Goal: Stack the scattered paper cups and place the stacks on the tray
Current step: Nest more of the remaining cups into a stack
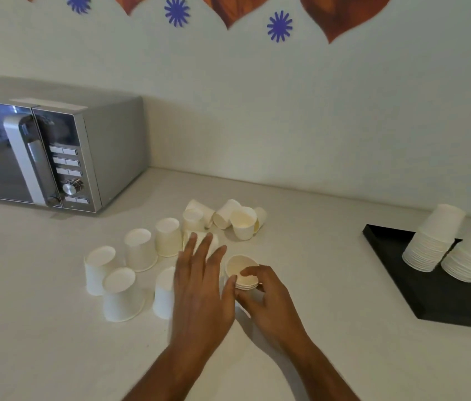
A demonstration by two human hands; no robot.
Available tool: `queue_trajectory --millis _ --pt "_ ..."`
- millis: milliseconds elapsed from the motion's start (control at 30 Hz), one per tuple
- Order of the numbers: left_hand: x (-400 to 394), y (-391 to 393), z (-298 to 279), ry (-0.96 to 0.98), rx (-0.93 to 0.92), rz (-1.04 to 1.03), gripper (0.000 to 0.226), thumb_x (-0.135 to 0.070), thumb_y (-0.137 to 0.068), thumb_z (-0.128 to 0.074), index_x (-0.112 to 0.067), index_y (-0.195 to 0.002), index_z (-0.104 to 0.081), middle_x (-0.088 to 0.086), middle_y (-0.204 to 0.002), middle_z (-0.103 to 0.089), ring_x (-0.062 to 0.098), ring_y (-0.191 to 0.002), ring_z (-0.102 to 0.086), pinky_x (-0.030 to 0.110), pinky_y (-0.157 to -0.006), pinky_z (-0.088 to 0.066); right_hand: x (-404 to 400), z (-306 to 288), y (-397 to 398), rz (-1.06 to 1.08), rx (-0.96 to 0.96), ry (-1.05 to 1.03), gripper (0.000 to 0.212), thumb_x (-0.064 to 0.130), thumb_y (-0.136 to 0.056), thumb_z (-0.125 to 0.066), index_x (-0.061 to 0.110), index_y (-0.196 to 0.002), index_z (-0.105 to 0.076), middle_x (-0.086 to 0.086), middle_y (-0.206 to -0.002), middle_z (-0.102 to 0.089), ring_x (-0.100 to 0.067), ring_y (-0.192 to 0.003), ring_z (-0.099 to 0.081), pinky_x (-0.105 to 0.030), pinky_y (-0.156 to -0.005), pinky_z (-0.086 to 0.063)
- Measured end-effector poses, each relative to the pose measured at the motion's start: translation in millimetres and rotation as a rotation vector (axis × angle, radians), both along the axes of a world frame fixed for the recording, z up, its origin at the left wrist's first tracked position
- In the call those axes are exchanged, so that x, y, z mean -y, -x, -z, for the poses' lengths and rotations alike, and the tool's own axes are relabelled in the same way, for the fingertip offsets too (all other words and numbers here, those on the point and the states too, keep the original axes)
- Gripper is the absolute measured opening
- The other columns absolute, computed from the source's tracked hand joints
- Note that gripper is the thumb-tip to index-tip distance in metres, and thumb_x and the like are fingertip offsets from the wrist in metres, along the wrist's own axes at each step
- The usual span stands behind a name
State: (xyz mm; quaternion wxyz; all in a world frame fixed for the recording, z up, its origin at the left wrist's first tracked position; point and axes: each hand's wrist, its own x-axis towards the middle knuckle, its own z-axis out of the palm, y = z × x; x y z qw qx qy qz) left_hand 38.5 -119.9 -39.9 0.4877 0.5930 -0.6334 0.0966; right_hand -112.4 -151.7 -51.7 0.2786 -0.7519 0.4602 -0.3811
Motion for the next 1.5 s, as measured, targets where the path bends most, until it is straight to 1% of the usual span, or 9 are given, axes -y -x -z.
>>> queue_trajectory --millis 100,233,500,633,767,867,1033,1267,1500 --pt "0 -19 -1 -0.092 0.131 -0.169 0.053 -0.038 -0.087 -0.062 -0.014 -0.134 -0.054 0.015 -0.153 -0.044 0.036 -0.151 -0.021 0.062 -0.117 -0.025 -5 3 -10 0.064 0.073 -0.017 0.073 0.076 -0.064 -0.073 0.031 -0.119 -0.054 0.016 -0.12 -0.064 -0.016 -0.111 -0.063 -0.037 -0.103 -0.05" --pt "-8 -30 4 -0.363 0.188 -0.219 0.069 -0.028 -0.072 -0.087 -0.009 -0.133 -0.058 0.021 -0.14 -0.057 0.047 -0.134 -0.048 0.067 -0.103 -0.042 0 -3 -21 0.13 0.016 -0.13 0.085 0.064 -0.071 -0.073 0.048 -0.137 -0.022 0.012 -0.146 -0.048 -0.014 -0.126 -0.054 -0.037 -0.107 -0.047" --pt "-22 -42 1 -0.359 0.188 -0.211 0.048 -0.006 -0.072 -0.086 -0.007 -0.117 -0.068 0.017 -0.12 -0.068 0.039 -0.106 -0.065 0.055 -0.089 -0.055 -14 -9 -21 0.088 0.01 -0.17 0.102 0.078 -0.059 -0.069 0.055 -0.142 -0.013 0.021 -0.154 -0.028 -0.005 -0.138 -0.033 -0.038 -0.113 -0.034" --pt "-29 -46 -17 -0.174 0.003 -0.22 0.042 -0.022 -0.081 -0.081 -0.013 -0.119 -0.064 0.013 -0.117 -0.062 0.031 -0.104 -0.059 0.048 -0.085 -0.053 -26 -22 -17 0.21 0.077 0.024 0.084 0.081 -0.066 -0.06 0.048 -0.139 -0.035 0.027 -0.146 -0.037 -0.001 -0.131 -0.04 -0.027 -0.107 -0.037" --pt "-27 -34 -35 0.023 -0.397 -0.057 0.045 -0.046 -0.091 -0.054 -0.021 -0.128 -0.05 0.0 -0.129 -0.043 0.005 -0.112 -0.041 0.01 -0.091 -0.038 -34 -40 -21 0.199 0.185 0.122 0.057 0.068 -0.079 -0.06 0.039 -0.127 -0.052 0.033 -0.124 -0.051 -0.001 -0.112 -0.055 -0.012 -0.083 -0.049" --pt "-20 -18 -39 0.074 -0.47 0.123 0.042 -0.045 -0.092 -0.061 -0.031 -0.127 -0.043 -0.007 -0.129 -0.04 -0.002 -0.112 -0.046 -0.002 -0.083 -0.04 -36 -50 -26 0.098 0.228 0.092 0.034 0.048 -0.091 -0.063 0.039 -0.123 -0.055 0.031 -0.118 -0.056 -0.005 -0.105 -0.06 -0.016 -0.082 -0.054" --pt "-3 -14 -24 0.009 -0.472 0.245 0.03 -0.054 -0.098 -0.047 -0.051 -0.126 -0.038 -0.016 -0.13 -0.045 -0.003 -0.12 -0.049 0.008 -0.087 -0.043 -32 -59 -20 0.178 0.228 0.061 0.017 0.04 -0.095 -0.056 0.038 -0.11 -0.061 0.022 -0.106 -0.066 -0.005 -0.097 -0.065 -0.027 -0.084 -0.059" --pt "39 -42 6 -0.264 -0.221 -0.101 0.046 -0.04 -0.095 -0.062 -0.023 -0.137 -0.049 0.006 -0.146 -0.048 0.027 -0.13 -0.046 0.047 -0.106 -0.043 -26 -47 -3 0.118 -0.236 0.231 0.039 0.047 -0.096 -0.046 0.03 -0.127 -0.061 0.016 -0.125 -0.064 -0.007 -0.11 -0.062 -0.006 -0.094 -0.041" --pt "49 -44 24 -0.304 -0.185 -0.109 0.044 -0.032 -0.087 -0.076 -0.021 -0.126 -0.057 0.003 -0.131 -0.062 0.026 -0.115 -0.059 0.045 -0.101 -0.048 -19 -38 -8 0.04 -0.5 0.228 0.042 0.049 -0.098 -0.046 0.032 -0.134 -0.057 0.013 -0.135 -0.061 -0.012 -0.111 -0.065 -0.017 -0.098 -0.043"
